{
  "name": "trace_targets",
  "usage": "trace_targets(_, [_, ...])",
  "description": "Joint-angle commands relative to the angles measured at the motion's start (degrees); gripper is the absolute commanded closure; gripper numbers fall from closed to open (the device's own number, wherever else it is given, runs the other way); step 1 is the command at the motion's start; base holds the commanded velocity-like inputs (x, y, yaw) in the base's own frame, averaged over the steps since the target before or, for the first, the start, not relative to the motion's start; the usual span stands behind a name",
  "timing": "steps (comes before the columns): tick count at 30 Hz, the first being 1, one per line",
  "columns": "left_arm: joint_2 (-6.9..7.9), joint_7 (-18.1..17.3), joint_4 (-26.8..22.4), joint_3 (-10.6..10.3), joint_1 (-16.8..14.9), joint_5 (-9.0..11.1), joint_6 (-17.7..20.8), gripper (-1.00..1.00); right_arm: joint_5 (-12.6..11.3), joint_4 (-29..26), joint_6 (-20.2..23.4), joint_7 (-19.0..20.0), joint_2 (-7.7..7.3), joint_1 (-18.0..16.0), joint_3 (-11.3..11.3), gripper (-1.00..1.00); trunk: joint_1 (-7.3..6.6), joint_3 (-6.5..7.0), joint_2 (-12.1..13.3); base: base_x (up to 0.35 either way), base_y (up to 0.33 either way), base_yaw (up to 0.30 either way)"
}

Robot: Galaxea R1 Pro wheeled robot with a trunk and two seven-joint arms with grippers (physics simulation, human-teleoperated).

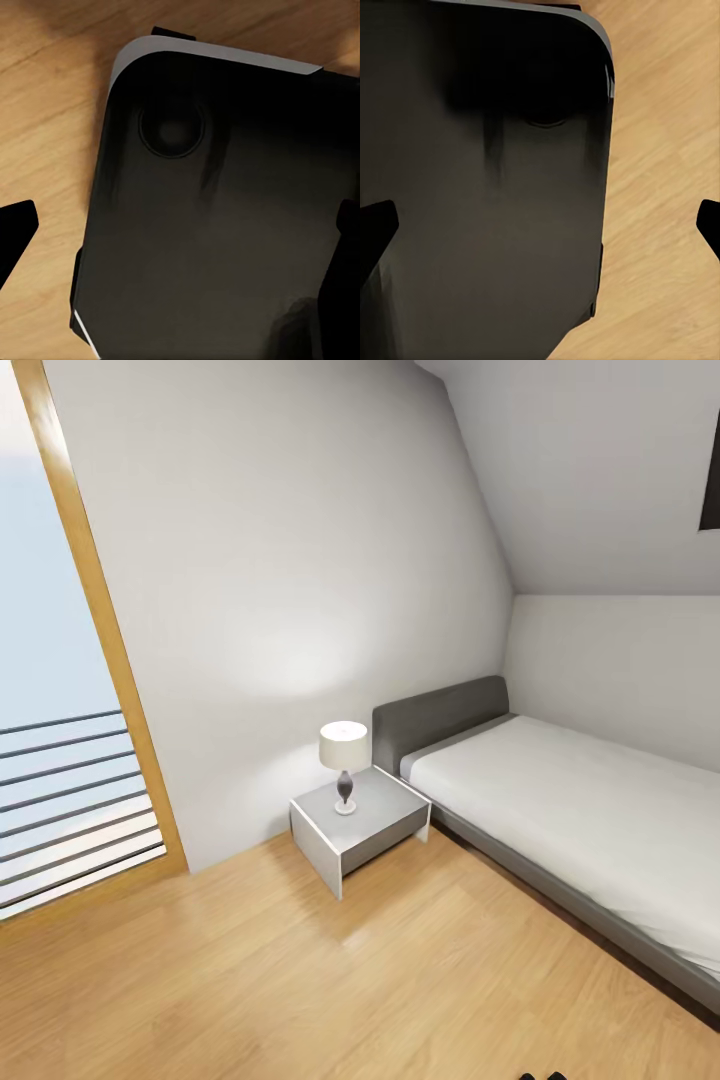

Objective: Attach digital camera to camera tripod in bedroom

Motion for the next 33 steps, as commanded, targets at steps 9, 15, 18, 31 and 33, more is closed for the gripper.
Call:
trace_targets(9, [-0.02, 0.0, 0.0, 0.4, 0.0, 0.2, -0.1, -1.0, 0.1, 0.0, -0.2, 0.2, -0.04, 0.0, 0.1, -1.0, 0.0, -0.05, 0.0, 0.0, 0.0, 0.0])
trace_targets(15, [-0.02, 0.0, 0.0, 0.5, 0.0, 0.2, -0.1, -1.0, 0.0, 0.0, -0.2, 0.0, -0.02, 0.0, 0.0, -1.0, 0.0, -0.05, 0.0, 0.0, 0.0, 0.0])
trace_targets(18, [-0.02, 0.0, 0.0, 0.5, 0.0, 0.2, -0.1, -1.0, -0.5, 0.0, -1.7, -0.2, 0.0, 0.0, -0.4, -1.0, 0.0, -0.05, 0.0, 0.0, 0.0, 0.0])
trace_targets(31, [-0.02, 0.0, 0.0, 0.5, 0.0, 0.3, -0.1, -1.0, -0.4, 0.0, -4.6, -0.2, 0.16, 0.0, -0.2, -1.0, 0.0, -0.05, 0.0, 0.0, 0.0, -0.212])
trace_targets(33, [-0.02, 0.0, 0.0, 0.5, 0.0, 0.3, -0.1, -1.0, -0.4, 0.0, -4.7, -0.2, 0.16, 0.0, -0.2, -1.0, 0.0, -0.05, 0.0, 0.0, 0.0, -0.286])
